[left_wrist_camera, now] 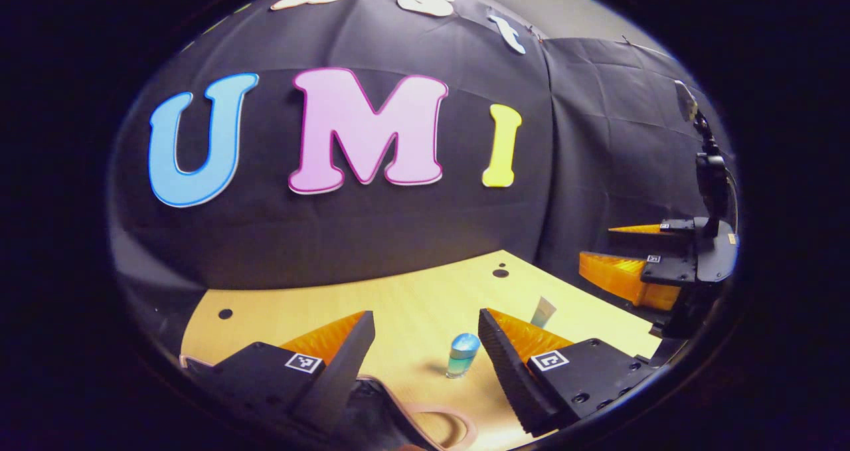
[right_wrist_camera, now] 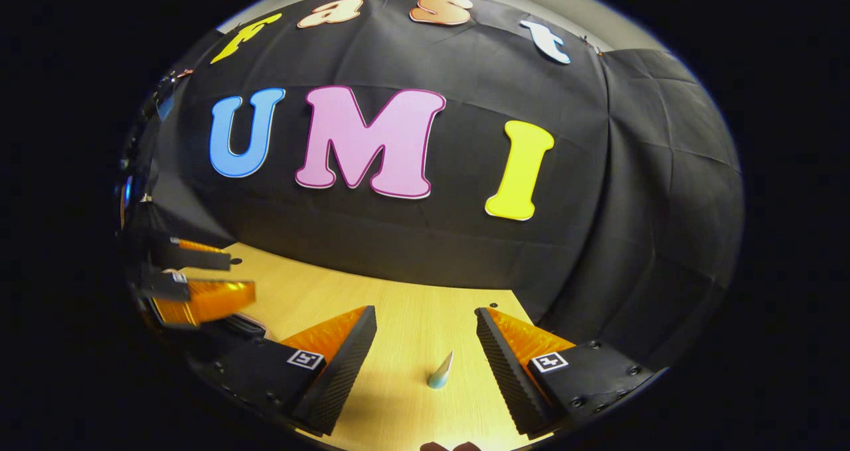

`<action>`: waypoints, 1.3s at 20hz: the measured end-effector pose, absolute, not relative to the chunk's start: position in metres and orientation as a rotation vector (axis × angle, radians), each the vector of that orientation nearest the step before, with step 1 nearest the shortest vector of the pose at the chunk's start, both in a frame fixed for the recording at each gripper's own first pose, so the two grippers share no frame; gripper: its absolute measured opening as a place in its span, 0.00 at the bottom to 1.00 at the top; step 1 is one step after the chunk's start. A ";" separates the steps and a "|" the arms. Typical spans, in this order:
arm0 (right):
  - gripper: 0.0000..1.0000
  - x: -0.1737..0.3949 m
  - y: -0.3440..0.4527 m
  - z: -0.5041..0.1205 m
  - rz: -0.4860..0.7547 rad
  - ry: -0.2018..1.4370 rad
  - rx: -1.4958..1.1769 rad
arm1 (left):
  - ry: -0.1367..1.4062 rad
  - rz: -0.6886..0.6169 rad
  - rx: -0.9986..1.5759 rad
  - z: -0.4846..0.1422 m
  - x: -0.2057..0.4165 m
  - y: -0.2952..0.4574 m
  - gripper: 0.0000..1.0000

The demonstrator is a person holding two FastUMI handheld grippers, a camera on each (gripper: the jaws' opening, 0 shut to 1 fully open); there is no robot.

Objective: First open the suitcase, pack the skin care products into it, and then close the suitcase.

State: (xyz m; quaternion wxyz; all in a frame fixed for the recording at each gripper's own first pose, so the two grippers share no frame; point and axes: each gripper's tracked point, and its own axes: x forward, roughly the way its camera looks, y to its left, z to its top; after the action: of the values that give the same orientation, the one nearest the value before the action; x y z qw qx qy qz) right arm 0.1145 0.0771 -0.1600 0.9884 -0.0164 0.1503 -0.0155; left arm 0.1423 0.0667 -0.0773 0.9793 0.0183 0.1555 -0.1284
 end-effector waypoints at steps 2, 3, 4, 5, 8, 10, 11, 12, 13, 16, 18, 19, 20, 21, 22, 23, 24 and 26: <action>0.97 0.119 0.074 -0.171 -0.012 0.322 -0.024 | 0.379 -0.278 0.043 -0.103 0.144 0.053 0.98; 0.97 0.121 0.072 -0.176 -0.005 0.328 -0.022 | 0.416 -0.282 0.040 -0.113 0.144 0.049 0.98; 0.97 0.122 0.070 -0.181 0.001 0.334 -0.024 | 0.452 -0.286 0.029 -0.123 0.144 0.047 0.98; 0.97 0.123 0.068 -0.188 0.006 0.344 -0.029 | 0.482 -0.294 0.017 -0.132 0.146 0.044 0.98; 0.97 0.123 0.063 -0.210 0.029 0.390 -0.037 | 0.552 -0.308 0.008 -0.155 0.154 0.036 0.99; 0.97 0.123 0.059 -0.225 0.042 0.420 -0.042 | 0.597 -0.318 0.004 -0.168 0.163 0.030 0.99; 0.97 0.124 0.057 -0.232 0.046 0.434 -0.047 | 0.613 -0.317 0.008 -0.173 0.167 0.028 0.99; 0.97 0.125 0.055 -0.239 0.050 0.446 -0.052 | 0.623 -0.321 0.015 -0.176 0.172 0.025 0.99; 0.97 0.127 0.054 -0.247 0.054 0.459 -0.057 | 0.630 -0.324 0.027 -0.179 0.178 0.021 1.00; 0.97 0.133 0.051 -0.272 0.065 0.503 -0.055 | 0.644 -0.341 0.078 -0.186 0.196 0.014 0.94; 0.97 0.139 0.046 -0.294 0.063 0.539 -0.048 | 0.637 -0.349 0.093 -0.199 0.207 0.012 0.53; 0.97 0.143 0.046 -0.309 0.068 0.565 -0.047 | 0.643 -0.348 0.102 -0.202 0.209 0.011 0.55; 0.97 0.146 0.045 -0.324 0.073 0.595 -0.044 | 0.647 -0.348 0.108 -0.201 0.209 0.011 0.55; 0.97 0.147 0.045 -0.338 0.077 0.636 -0.036 | 0.651 -0.351 0.115 -0.201 0.209 0.009 0.54; 0.97 0.150 0.045 -0.353 0.078 0.665 -0.019 | 0.652 -0.360 0.122 -0.202 0.210 0.006 0.54; 0.98 0.155 0.045 -0.363 0.074 0.687 0.001 | 0.651 -0.368 0.128 -0.201 0.209 0.006 0.54; 0.97 0.157 0.043 -0.377 0.062 0.722 0.018 | 0.653 -0.376 0.134 -0.202 0.210 0.005 0.54; 0.98 0.160 0.041 -0.404 0.044 0.783 0.066 | 0.655 -0.379 0.135 -0.202 0.211 0.005 0.54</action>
State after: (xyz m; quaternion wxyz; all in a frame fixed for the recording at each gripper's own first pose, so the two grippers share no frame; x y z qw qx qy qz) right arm 0.1603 0.0405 -0.4036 0.9236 0.0324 0.3813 0.0217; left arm 0.2108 0.0049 -0.2017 0.9269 0.0660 0.3197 -0.1851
